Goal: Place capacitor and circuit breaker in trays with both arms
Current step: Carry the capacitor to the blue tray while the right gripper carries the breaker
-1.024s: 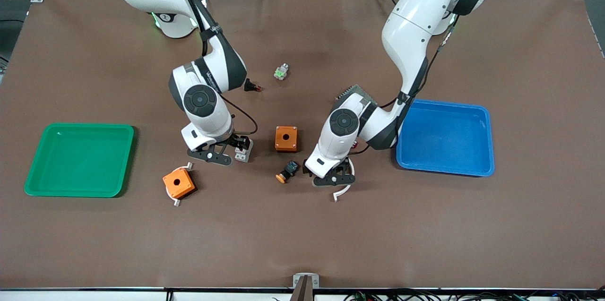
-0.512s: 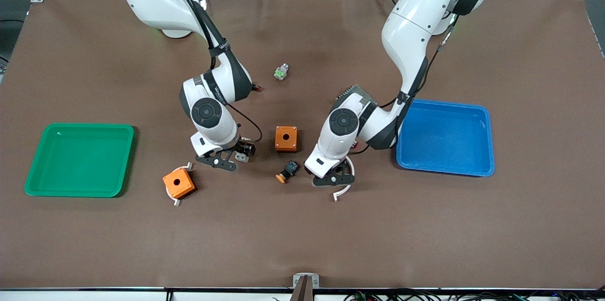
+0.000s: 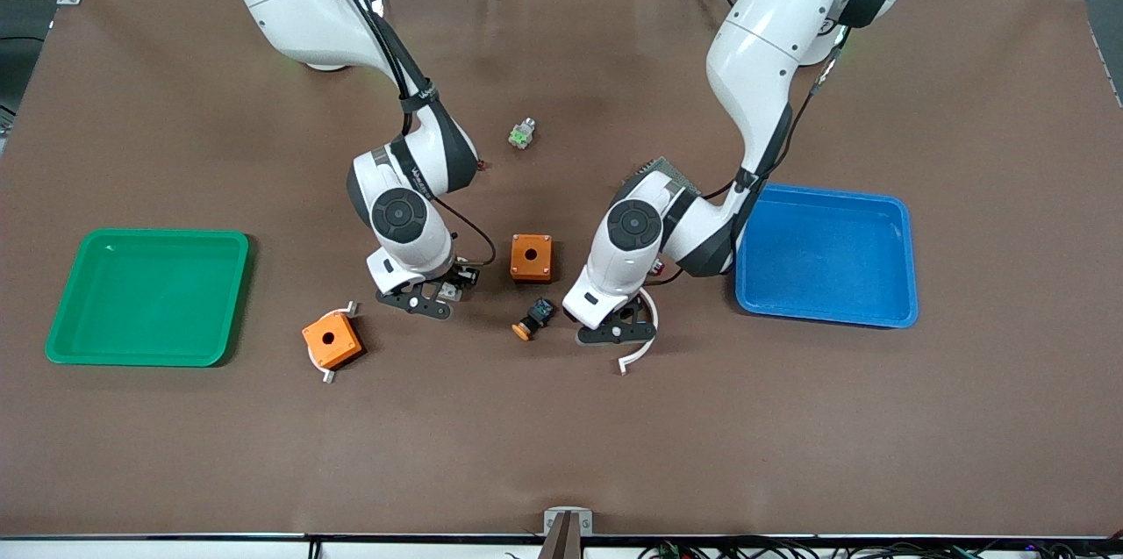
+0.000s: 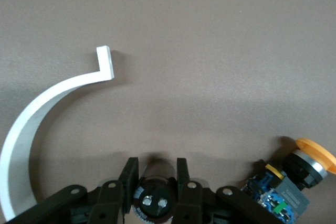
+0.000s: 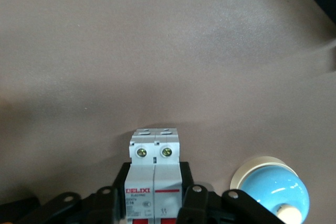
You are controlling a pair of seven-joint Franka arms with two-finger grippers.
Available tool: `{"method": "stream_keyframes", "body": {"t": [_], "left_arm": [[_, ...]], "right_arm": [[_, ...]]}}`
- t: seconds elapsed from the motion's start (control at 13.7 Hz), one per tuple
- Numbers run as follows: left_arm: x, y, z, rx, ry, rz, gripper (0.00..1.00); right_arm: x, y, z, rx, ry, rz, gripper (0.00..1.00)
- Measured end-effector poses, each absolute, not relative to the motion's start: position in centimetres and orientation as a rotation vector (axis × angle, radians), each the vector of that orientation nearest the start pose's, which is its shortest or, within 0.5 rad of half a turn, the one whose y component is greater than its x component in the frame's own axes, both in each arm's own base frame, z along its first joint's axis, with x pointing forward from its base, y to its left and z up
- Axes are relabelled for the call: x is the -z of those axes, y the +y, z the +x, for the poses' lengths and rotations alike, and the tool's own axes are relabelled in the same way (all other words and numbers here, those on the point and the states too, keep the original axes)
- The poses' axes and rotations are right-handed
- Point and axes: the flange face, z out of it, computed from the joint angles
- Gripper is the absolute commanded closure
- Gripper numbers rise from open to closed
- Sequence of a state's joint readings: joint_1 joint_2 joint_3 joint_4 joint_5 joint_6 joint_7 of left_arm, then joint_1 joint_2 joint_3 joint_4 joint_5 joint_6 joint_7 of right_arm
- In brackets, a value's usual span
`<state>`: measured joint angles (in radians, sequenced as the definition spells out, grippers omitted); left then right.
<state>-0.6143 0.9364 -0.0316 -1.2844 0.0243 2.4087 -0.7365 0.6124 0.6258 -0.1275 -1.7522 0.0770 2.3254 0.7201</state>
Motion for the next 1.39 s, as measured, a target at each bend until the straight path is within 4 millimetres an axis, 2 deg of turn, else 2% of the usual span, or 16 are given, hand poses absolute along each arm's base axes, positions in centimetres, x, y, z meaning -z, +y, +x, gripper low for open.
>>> {"method": "stream_keyframes", "body": {"t": [0.15,0.22,0.37,0.44,0.66,0.8,0.95,1.17,1.39], "left_arm": [[-21.9,-44.1,62.7,0.215,-0.181,-3.236,1.0],[-23.3,-42.8,63.5,0.197,-0.204,-3.223,1.0],[-26.1,-40.0,64.8,0.141,-0.235,-3.191,1.0],[-27.3,-38.5,65.3,0.121,-0.255,-3.179,1.0],[-28.5,-33.0,65.8,0.053,-0.244,-3.146,1.0],[-28.7,-28.3,65.3,-0.003,-0.191,-3.128,1.0],[-29.1,-23.7,64.1,-0.048,-0.11,-3.118,1.0],[-29.5,-17.4,61.3,-0.052,0.004,-3.121,1.0],[-28.0,-11.7,58.9,-0.064,0.086,-3.122,1.0]], "right_arm": [[-21.8,31.4,58.4,-0.052,0.429,-3.161,0.97],[-22.7,31.3,58.8,-0.081,0.432,-3.172,0.97],[-26.4,29.8,60.3,-0.154,0.412,-3.194,0.97],[-28.7,27.9,61.3,-0.176,0.383,-3.194,0.97],[-34.9,19.8,63.2,-0.239,0.327,-3.175,0.97],[-37.2,14.2,63.8,-0.283,0.264,-3.162,0.97],[-37.3,8.2,64.5,-0.312,0.224,-3.163,0.97],[-36.5,-0.9,65.0,-0.304,0.065,-3.199,0.96],[-34.9,-9.4,64.6,-0.249,-0.084,-3.179,0.96]]}}
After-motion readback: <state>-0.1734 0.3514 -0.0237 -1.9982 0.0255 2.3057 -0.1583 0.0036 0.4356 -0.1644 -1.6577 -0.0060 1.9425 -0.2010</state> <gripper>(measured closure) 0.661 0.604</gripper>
